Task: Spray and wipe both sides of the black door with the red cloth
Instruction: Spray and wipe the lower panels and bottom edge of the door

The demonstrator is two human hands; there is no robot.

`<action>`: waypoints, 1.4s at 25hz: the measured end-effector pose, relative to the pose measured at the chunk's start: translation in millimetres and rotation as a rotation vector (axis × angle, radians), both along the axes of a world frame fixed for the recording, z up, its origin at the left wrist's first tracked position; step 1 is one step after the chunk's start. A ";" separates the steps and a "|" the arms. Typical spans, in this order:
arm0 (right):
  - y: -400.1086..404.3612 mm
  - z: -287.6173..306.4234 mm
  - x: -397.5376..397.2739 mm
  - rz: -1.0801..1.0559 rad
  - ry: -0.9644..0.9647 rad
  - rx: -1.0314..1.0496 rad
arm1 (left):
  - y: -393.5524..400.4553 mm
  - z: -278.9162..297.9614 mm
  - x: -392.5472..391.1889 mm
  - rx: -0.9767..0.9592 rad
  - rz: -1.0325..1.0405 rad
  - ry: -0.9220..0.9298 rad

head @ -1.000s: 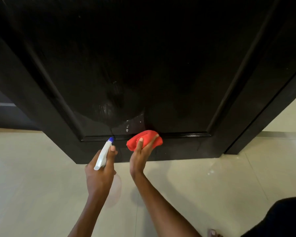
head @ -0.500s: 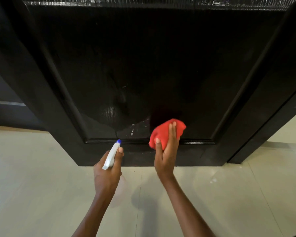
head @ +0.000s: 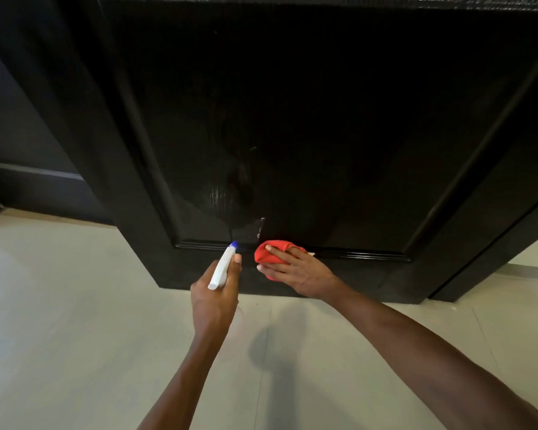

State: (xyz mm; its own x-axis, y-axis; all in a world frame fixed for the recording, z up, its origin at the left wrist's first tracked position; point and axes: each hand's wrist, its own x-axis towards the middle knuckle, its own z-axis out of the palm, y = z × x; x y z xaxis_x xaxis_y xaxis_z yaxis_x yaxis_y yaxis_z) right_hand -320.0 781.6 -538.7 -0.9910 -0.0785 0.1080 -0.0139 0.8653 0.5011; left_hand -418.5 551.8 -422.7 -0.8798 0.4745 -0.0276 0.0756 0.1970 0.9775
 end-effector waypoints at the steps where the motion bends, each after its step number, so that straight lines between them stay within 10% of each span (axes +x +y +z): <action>1: -3.2 2.5 -1.9 -0.023 0.014 -0.005 | -1.6 0.5 -0.4 0.002 0.000 0.001; 14: -19.1 119.4 -48.8 -0.126 0.843 -0.134 | -25.3 14.4 -24.9 0.024 0.125 -0.020; 26: -37.7 14.8 -77.0 0.034 -0.064 -0.037 | -49.1 10.8 -41.9 -0.035 0.162 0.061; 35: -58.9 130.2 -137.9 0.166 0.595 -0.003 | -57.2 25.1 -55.9 0.030 0.284 0.035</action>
State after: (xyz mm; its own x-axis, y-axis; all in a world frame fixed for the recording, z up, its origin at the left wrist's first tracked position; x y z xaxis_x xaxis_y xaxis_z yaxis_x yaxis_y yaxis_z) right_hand -457.9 722.7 -408.5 -0.7351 -0.2259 0.6392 0.1326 0.8768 0.4623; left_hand -474.4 494.6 -397.5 -0.9778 0.2090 0.0160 0.0557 0.1858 0.9810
